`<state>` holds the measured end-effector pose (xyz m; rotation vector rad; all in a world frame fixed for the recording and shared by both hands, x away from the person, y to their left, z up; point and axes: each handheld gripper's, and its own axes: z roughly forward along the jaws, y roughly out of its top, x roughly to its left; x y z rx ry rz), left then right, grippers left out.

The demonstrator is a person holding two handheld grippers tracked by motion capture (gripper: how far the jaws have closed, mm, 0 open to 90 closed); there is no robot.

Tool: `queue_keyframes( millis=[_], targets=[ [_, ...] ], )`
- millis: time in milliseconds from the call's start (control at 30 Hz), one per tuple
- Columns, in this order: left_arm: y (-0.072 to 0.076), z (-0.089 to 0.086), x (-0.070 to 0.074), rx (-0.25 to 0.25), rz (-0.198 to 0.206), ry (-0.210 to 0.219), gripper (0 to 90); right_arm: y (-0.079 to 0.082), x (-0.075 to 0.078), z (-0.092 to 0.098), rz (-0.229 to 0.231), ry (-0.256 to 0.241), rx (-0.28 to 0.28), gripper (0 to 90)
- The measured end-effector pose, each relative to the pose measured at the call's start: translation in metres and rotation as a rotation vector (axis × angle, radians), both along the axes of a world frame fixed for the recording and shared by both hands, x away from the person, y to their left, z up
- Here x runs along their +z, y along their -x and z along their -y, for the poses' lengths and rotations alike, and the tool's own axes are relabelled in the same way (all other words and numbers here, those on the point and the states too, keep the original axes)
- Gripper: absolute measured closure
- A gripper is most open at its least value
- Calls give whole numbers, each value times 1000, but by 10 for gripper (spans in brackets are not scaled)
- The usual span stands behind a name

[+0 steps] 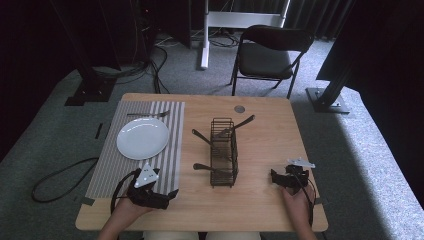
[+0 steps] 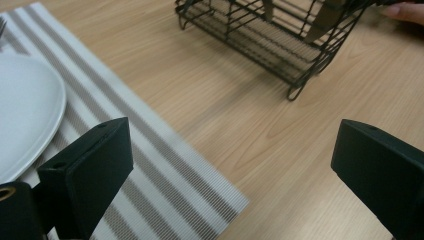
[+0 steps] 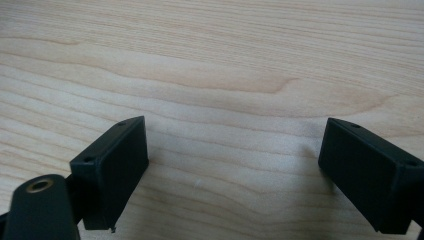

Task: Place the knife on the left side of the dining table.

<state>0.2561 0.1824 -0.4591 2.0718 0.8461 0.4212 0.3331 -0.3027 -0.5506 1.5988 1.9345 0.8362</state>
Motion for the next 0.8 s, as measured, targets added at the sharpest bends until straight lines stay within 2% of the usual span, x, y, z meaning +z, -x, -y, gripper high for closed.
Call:
queue_keyframes(
  millis=[133, 200, 467, 567, 667, 800],
  targets=[
    [2, 10, 8, -13, 20, 19, 44, 0, 0, 0, 0, 0, 0, 115],
    [4, 16, 13, -17, 38, 8, 45, 0, 0, 0, 0, 0, 0, 115],
    [11, 36, 36, -69, 93, 36, 45, 0, 0, 0, 0, 0, 0, 115],
    [10, 43, 44, -78, 93, 35, 44, 0, 0, 0, 0, 0, 0, 115],
    [7, 45, 48, -67, 103, 45, 45, 0, 0, 0, 0, 2, 1, 115],
    [6, 51, 51, -86, 112, 67, 45, 0, 0, 0, 0, 2, 2, 115]
  ],
)
